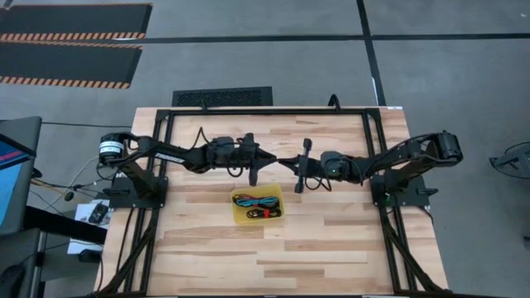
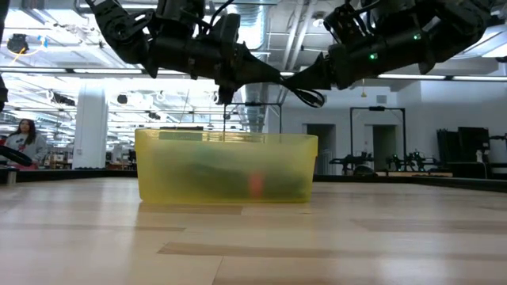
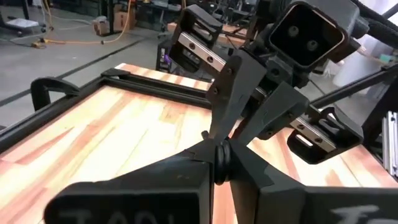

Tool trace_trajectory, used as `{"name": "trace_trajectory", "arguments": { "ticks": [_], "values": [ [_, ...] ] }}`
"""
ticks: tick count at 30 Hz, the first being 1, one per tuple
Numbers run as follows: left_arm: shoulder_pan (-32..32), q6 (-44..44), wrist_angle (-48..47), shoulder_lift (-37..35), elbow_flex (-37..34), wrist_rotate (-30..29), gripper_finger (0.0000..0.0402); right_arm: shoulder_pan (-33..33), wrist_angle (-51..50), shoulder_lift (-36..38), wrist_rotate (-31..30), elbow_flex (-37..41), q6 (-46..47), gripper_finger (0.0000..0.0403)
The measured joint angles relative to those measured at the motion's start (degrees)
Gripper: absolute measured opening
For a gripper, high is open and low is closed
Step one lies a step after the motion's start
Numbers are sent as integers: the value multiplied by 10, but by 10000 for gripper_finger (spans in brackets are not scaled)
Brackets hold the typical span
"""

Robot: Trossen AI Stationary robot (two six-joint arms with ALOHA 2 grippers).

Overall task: Pick and place USB-C Cables
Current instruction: Put the black charger cable into the yellow bin

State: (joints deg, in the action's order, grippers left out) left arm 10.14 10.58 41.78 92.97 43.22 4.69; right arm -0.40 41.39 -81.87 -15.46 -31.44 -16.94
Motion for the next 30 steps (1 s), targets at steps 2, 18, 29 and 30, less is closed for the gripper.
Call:
{"name": "trace_trajectory", "arguments": {
  "ticks": [2, 18, 29, 30],
  "values": [
    [0, -5, -1, 0, 0, 0, 13, 0, -2, 0, 0, 0, -1, 32],
    [1, -50, -105, -2, -1, -102, 2, -13, -1, 1, -87, -1, 21, 162],
    [0, -61, -186, -24, -1, -84, 1, -57, -84, 0, -206, 0, 112, 163],
    [-2, -62, -176, -21, -1, -78, 1, -62, -85, 0, -206, 0, 118, 160]
  ]
}}
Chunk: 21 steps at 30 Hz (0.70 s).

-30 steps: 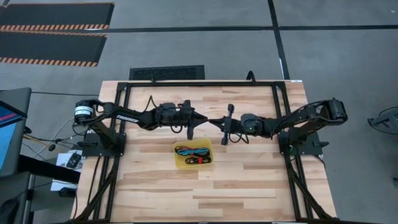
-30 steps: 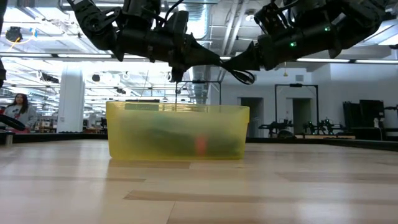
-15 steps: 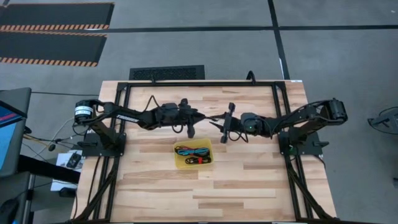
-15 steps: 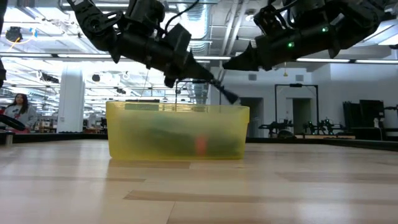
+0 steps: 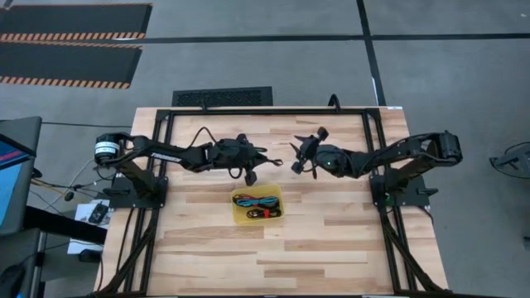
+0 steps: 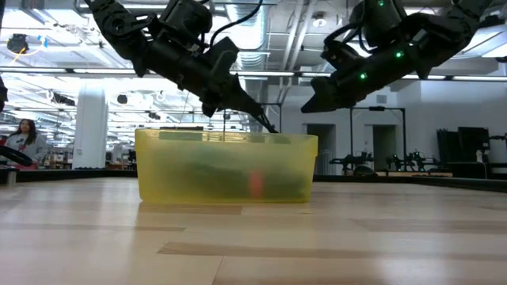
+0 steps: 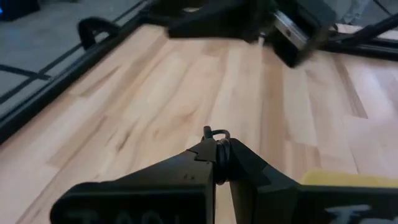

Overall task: Pick and place USB-C Cables
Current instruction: Put the black charger cable into the yellow bin

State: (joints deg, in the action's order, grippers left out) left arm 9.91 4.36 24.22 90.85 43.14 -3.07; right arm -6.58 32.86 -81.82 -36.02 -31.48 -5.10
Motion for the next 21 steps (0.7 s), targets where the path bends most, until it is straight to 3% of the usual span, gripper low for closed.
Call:
{"name": "trace_trajectory", "arguments": {
  "ticks": [10, 21],
  "values": [
    [-3, -18, -3, 2, 0, -50, 12, -6, -9, 0, 1, 0, 11, 141],
    [-3, -22, -3, 2, 0, -60, 5, -6, -13, 0, 3, 0, 12, 134]
  ]
}}
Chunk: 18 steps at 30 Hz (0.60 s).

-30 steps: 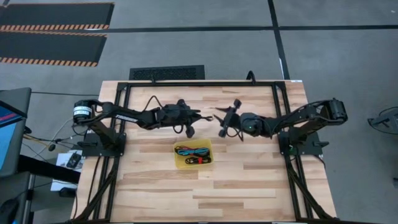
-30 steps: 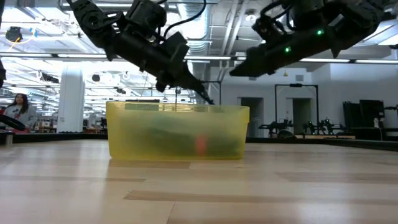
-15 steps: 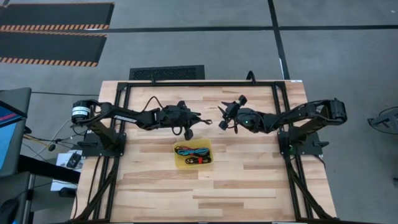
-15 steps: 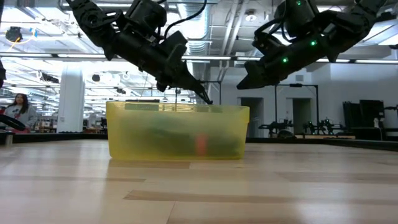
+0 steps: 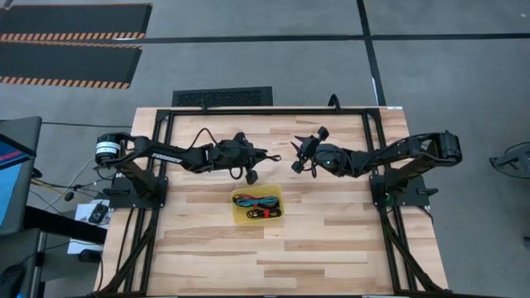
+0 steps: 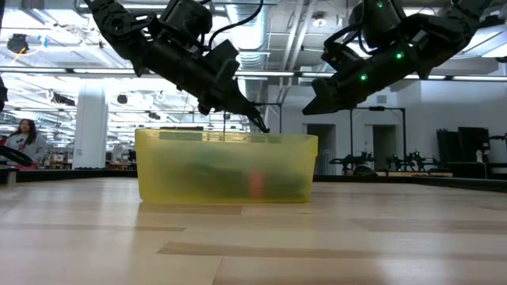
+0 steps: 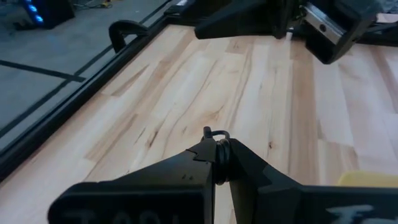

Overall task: Pick and place USB-C Cables
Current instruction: Put the black charger cable into the yellow bin

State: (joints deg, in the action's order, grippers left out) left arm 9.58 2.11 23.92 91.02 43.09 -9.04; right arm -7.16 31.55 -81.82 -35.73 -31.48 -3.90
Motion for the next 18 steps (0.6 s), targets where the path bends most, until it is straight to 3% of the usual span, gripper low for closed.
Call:
{"name": "trace_trajectory", "arguments": {
  "ticks": [11, 18],
  "values": [
    [-2, 14, 5, 0, 0, 10, 5, -3, -13, 0, 34, 0, 9, 134],
    [-21, 0, 58, 1, 0, 6, 3, -4, -13, 0, 48, 0, 22, 132]
  ]
}}
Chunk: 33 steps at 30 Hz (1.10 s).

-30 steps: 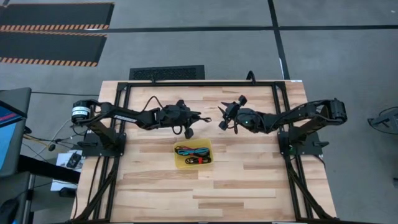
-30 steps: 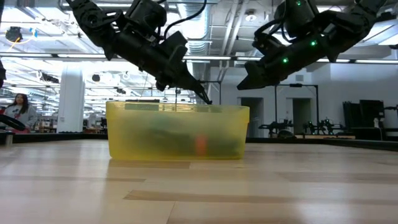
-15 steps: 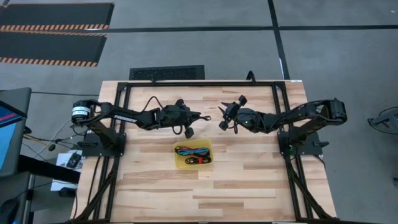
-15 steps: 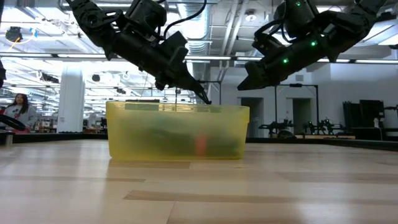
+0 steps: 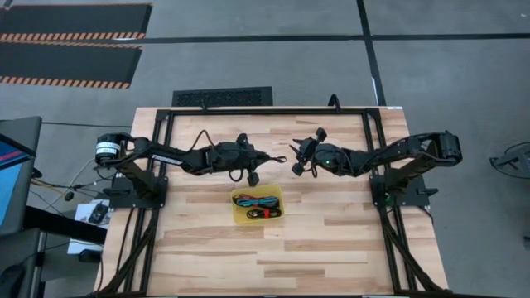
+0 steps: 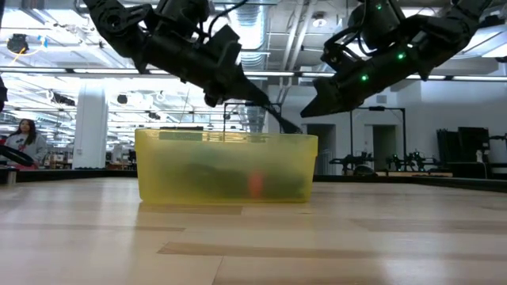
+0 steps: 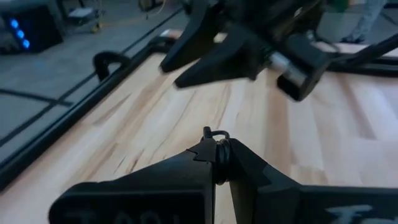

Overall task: Pick and place USB-C Cables
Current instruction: Put the black charger cable into the yellow bin

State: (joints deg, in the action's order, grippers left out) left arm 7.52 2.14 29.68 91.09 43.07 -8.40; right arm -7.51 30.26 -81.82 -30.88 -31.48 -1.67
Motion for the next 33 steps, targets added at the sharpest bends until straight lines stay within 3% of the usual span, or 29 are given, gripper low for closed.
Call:
{"name": "trace_trajectory", "arguments": {
  "ticks": [12, 22, 33],
  "values": [
    [-55, -46, 13, 0, 0, -35, 3, 8, -24, 9, -7, -2, 32, 126],
    [-79, -31, 27, 0, 0, -40, 3, 6, -65, 9, -12, -2, 62, 121],
    [-159, -25, 0, -11, 0, -84, 3, 6, -77, 9, -13, -2, 43, 121]
  ]
}}
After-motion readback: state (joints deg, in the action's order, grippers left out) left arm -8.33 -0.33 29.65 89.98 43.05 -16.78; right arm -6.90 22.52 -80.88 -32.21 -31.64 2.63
